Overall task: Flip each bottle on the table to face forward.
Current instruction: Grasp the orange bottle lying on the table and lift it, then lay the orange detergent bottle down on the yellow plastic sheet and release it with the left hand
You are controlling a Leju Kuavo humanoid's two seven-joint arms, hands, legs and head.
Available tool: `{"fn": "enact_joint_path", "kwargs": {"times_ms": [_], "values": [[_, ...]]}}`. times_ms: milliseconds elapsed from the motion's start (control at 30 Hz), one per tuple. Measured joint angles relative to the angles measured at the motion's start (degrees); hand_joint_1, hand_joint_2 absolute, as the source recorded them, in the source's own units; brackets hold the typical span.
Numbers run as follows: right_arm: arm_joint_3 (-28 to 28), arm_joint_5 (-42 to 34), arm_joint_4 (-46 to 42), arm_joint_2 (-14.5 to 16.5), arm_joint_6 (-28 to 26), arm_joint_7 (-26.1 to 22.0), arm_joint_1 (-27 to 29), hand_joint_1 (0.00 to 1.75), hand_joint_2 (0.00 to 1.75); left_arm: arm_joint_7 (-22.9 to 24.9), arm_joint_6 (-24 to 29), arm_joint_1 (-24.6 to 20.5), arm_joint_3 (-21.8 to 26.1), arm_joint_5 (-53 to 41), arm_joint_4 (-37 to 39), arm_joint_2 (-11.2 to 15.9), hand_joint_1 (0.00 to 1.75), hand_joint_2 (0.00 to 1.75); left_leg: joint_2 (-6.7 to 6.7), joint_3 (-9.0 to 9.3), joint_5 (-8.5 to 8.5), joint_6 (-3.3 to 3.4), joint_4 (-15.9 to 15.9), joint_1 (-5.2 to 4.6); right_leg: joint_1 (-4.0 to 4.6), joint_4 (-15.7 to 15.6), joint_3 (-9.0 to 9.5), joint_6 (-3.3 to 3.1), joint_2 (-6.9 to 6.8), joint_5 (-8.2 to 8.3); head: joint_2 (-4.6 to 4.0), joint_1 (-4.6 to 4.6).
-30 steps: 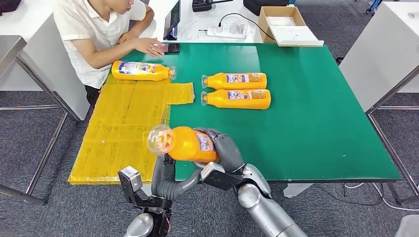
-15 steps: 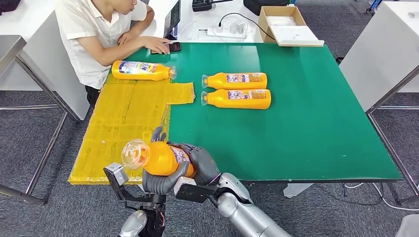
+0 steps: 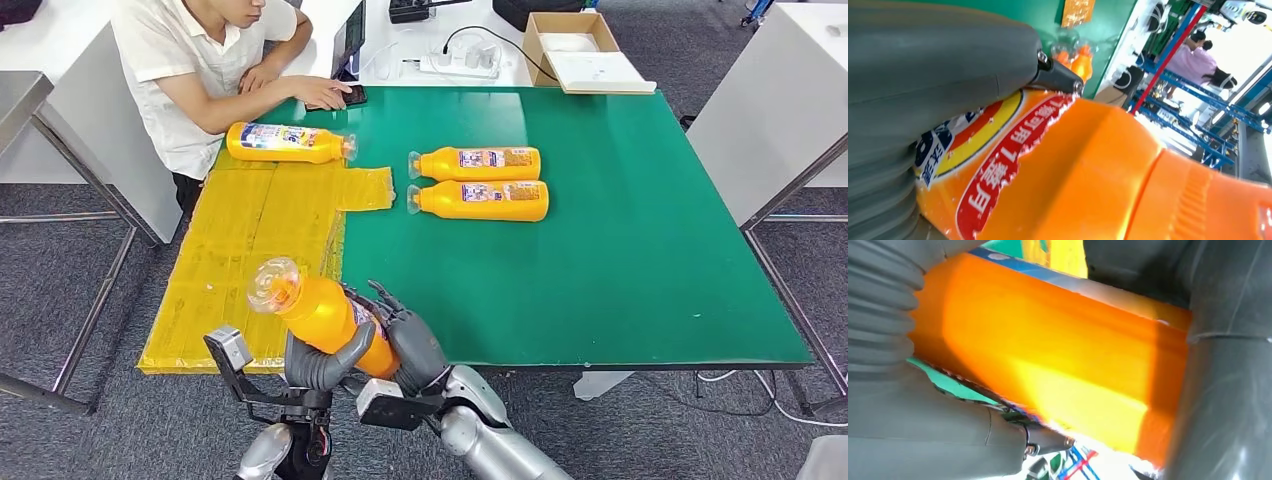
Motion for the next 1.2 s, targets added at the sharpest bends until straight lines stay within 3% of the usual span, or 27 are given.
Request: {"fn": "enact_joint_path", "kwargs": {"times_ms": [133, 367, 433, 500, 567, 633, 700, 833, 1067, 1200], "values": [[-2.1, -4.0, -5.5, -1.4, -3.5, -4.6, 5.3, 0.0, 0.0, 0.7, 0.2, 0.1, 0.0, 2.3, -1.4, 0.2, 1.75, 1.75, -0.01, -0.04, -0.03, -0.02, 0.0, 0.0, 0.0, 0.0, -0.02, 0.0, -0.01, -0.01, 0.01, 0.01], [-9.1, -6.2, -18.9, -3.0, -8.9, -6.6, 15.1, 0.0, 0.0, -2.4, 12.6, -0.3, 2.6, -3.7, -2.3, 1.2, 1.75, 1.75, -0.02, -0.05, -0.09, -0.1, 0.0, 0.02, 0.02, 0.0, -0.06, -0.05, -0.01, -0.05, 0.01, 0.0], [-10.6, -6.3, -22.1, -3.2, -12.6, -6.6, 16.8, 0.0, 0.0, -5.1, 19.9, -0.4, 2.8, -12.9, -2.2, 1.6, 1.75, 1.75, 0.04, -0.03, -0.09, -0.1, 0.0, 0.01, 0.01, 0.0, -0.06, -0.06, 0.0, -0.04, 0.01, -0.02], [-12.7, -6.4, -26.6, -3.3, -17.8, -6.6, 19.2, 0.0, 0.0, -6.2, 27.1, -0.7, 3.9, -29.3, -1.4, 2.2, 1.75, 1.75, 0.01, -0.02, -0.09, -0.1, 0.0, 0.01, 0.01, 0.0, -0.04, -0.06, -0.01, -0.04, 0.01, -0.02], [-16.2, -6.1, -32.0, -3.1, -20.7, -6.6, 21.4, 0.0, 0.0, -4.3, 30.0, -0.9, 6.3, -48.1, -0.3, 2.8, 1.75, 1.75, -0.03, -0.01, -0.08, -0.1, 0.0, 0.01, 0.01, 0.0, -0.02, -0.07, -0.01, -0.05, 0.01, 0.0], [-20.3, -6.4, -36.9, -2.2, -20.9, -6.6, 23.3, 0.0, 0.0, -0.9, 30.5, -1.3, 8.8, -61.6, 1.1, 3.3, 1.75, 1.75, 0.03, 0.0, -0.09, -0.1, 0.0, 0.01, 0.01, 0.0, -0.02, -0.07, 0.01, -0.05, 0.01, 0.0], [-23.9, -7.4, -40.5, -1.2, -20.9, -6.6, 24.7, 0.0, 0.0, 2.0, 30.6, -1.9, 10.5, -66.7, 2.4, 3.9, 1.75, 1.75, 0.08, 0.0, -0.09, -0.1, 0.0, 0.01, 0.01, 0.0, -0.03, -0.07, 0.01, -0.04, 0.02, -0.01], [-28.2, -8.2, -45.0, -0.1, -20.9, -6.6, 26.6, 0.0, 0.0, 3.7, 30.8, -2.9, 12.3, -67.4, 4.0, 4.8, 1.75, 1.75, 0.07, 0.01, -0.08, -0.1, 0.0, 0.01, 0.01, 0.0, -0.03, -0.07, 0.02, -0.04, 0.01, -0.01], [-30.7, -8.5, -48.1, 0.7, -20.9, -6.6, 27.7, 0.0, 0.0, 5.1, 30.8, -3.6, 13.3, -69.3, 5.6, 5.3, 1.75, 1.75, 0.07, 0.01, -0.09, -0.1, 0.0, 0.01, 0.01, 0.0, -0.04, -0.07, 0.03, -0.04, 0.01, 0.0], [-30.8, -11.1, -47.1, 1.1, -20.3, -6.6, 27.3, 0.0, 0.0, 16.2, 30.4, -8.2, 13.3, -85.4, 11.3, 5.9, 1.75, 1.75, -0.05, -0.01, -0.04, -0.11, 0.0, 0.01, 0.01, 0.0, -0.02, -0.07, -0.02, -0.03, 0.02, 0.01]]}}
